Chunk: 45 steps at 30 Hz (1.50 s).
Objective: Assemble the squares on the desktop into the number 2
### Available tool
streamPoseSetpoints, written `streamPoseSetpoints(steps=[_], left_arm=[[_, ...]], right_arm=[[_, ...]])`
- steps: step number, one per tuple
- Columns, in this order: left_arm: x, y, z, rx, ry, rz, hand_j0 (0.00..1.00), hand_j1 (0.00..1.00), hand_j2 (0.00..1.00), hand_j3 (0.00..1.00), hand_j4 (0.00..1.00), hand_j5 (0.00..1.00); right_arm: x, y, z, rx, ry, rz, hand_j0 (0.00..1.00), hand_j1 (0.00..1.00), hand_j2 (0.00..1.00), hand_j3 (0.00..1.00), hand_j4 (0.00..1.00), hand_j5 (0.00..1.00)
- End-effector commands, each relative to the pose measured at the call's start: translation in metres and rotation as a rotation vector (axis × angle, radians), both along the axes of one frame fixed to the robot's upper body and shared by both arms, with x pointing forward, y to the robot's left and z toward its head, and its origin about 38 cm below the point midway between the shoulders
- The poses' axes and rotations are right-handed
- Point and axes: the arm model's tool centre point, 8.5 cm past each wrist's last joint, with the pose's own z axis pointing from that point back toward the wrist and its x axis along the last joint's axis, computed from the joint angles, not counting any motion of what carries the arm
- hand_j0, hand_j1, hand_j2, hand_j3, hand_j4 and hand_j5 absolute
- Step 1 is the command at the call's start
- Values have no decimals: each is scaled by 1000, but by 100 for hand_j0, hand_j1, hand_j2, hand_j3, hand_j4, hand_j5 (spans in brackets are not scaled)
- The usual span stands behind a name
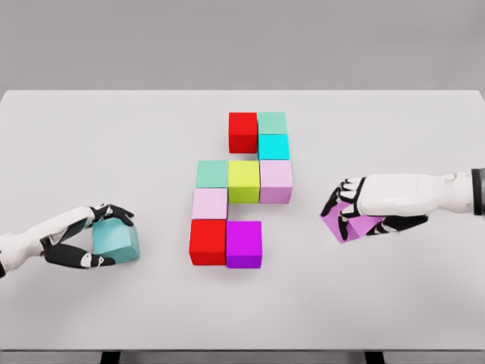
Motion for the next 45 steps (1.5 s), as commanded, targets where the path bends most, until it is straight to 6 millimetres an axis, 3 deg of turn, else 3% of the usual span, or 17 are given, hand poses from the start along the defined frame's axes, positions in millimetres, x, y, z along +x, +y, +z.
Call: streamPoseSetpoints(steps=[1,4,9,17,22,30,32,38,40,44,45], left_arm=[[3,3,3,0,-5,13,55,55,55,55,55,55],[7,5,10,1,-26,21,55,55,55,55,55,55],[16,10,18,-10,-64,50,52,52,52,52,52,52],[32,6,26,-25,-87,81,50,50,50,50,50,50],[35,4,29,-34,-98,80,48,48,48,48,48,48],[49,-12,37,-83,-137,79,46,46,46,46,46,46],[52,-16,34,-88,-134,86,46,46,46,46,46,46],[62,-19,36,-106,-153,97,46,46,46,46,46,46],[67,-19,37,-110,-162,104,46,46,46,46,46,46],[76,-25,30,-125,-173,118,46,46,46,46,46,46],[78,-29,30,-135,-176,120,46,46,46,46,46,46]], right_arm=[[0,1,0,-1,-1,-1,47,47,47,47,47,47],[5,5,5,-14,-37,12,47,47,47,47,47,47],[3,40,-21,-44,-39,105,47,47,47,47,47,47],[3,51,-22,-54,-38,139,47,47,47,47,47,47],[-2,76,-35,-37,-6,206,47,47,47,47,47,47],[-6,74,-42,-54,16,210,48,48,48,48,48,48],[-7,74,-45,-59,26,213,53,53,53,53,53,53],[-7,75,-44,-58,24,214,56,56,56,56,56,56],[-7,76,-44,-55,24,218,59,59,59,59,59,59],[-6,78,-42,-52,18,221,78,78,78,78,78,78],[-6,78,-42,-52,16,221,97,97,97,97,97,97]])
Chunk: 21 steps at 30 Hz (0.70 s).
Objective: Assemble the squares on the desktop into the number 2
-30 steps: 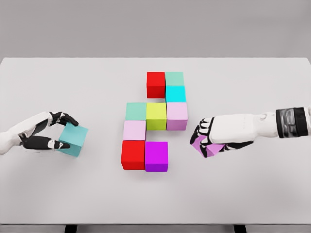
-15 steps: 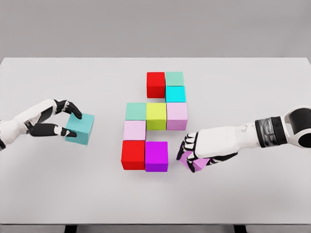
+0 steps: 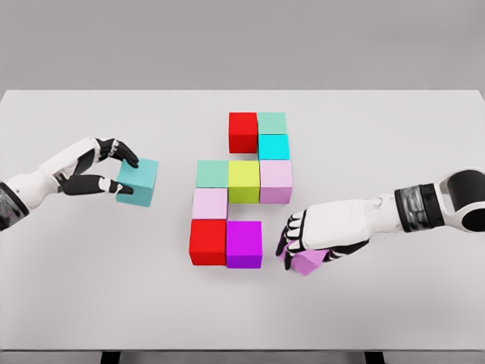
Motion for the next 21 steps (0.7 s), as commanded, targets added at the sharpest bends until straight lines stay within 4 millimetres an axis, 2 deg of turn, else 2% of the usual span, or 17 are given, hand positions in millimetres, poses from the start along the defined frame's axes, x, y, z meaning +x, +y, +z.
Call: streamPoseSetpoints(steps=[1,4,11,14,18,21], left_arm=[[2,-6,-8,-22,9,8,46,46,46,46,46,46],[11,-12,-8,-36,22,22,46,46,46,46,46,46],[23,-20,-10,-48,21,41,46,46,46,46,46,46],[27,-22,-10,-55,19,45,46,46,46,46,46,46],[36,-25,-13,-59,18,61,46,46,46,46,46,46],[41,-28,-14,-70,17,67,46,46,46,46,46,46]], right_arm=[[0,0,1,6,4,-4,100,100,100,100,100,100],[1,-2,3,3,1,-9,100,100,100,100,100,100],[12,-14,29,28,-29,-46,100,100,100,100,100,100],[19,-38,52,27,-83,-107,100,100,100,100,100,100],[11,-93,60,-81,-91,-216,100,100,100,100,100,100],[-1,-114,43,-143,-36,-250,100,100,100,100,100,100]])
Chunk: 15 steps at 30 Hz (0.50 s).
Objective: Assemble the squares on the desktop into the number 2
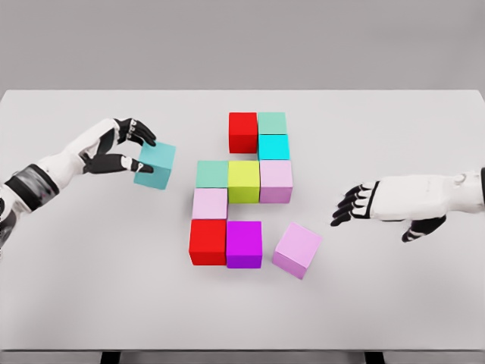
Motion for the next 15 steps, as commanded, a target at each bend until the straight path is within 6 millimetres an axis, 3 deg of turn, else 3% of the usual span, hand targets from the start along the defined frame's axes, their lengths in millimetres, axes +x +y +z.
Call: streamPoseSetpoints(steps=[1,6,8,10,15], left_arm=[[2,-1,-7,-9,16,10,46,46,46,46,46,46],[13,-4,-6,-19,8,24,46,46,46,46,46,46],[20,-8,-4,-20,9,32,46,46,46,46,46,46],[22,-10,-5,-25,8,34,46,46,46,46,46,46],[35,-19,-8,-27,6,49,46,46,46,46,46,46]], right_arm=[[-9,-18,-8,-50,37,-33,100,100,100,100,100,100],[-17,-11,-30,-62,93,-5,100,100,100,100,100,100],[-14,10,-40,-56,89,49,100,100,100,100,100,100],[-17,14,-47,-57,107,63,100,100,100,100,100,100],[-14,21,-45,-46,98,76,100,100,100,100,100,100]])
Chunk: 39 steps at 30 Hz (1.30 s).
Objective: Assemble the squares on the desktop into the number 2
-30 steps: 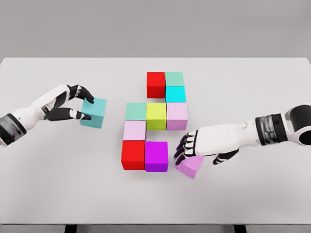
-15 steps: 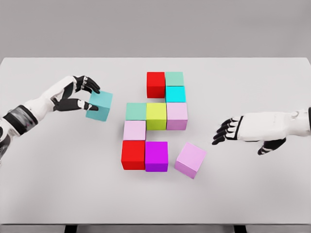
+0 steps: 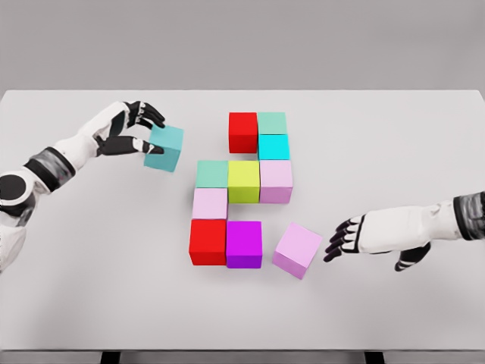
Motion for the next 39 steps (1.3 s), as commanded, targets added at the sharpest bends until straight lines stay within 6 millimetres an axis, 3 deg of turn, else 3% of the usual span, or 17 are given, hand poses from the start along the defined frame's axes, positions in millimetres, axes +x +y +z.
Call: streamPoseSetpoints(steps=[1,18,32,39], left_arm=[[2,-4,-11,-7,24,10,46,46,46,46,46,46],[33,-22,-19,-16,39,48,46,46,46,46,46,46],[54,-39,-14,-27,34,57,46,46,46,46,46,46],[65,-49,-11,-34,32,60,46,46,46,46,46,46]], right_arm=[[0,7,-2,14,6,12,100,100,100,100,100,100],[8,19,6,31,-31,34,100,100,100,100,100,100],[22,-1,11,-22,-84,-18,100,100,100,100,100,100],[24,-1,13,-22,-92,-19,100,100,100,100,100,100]])
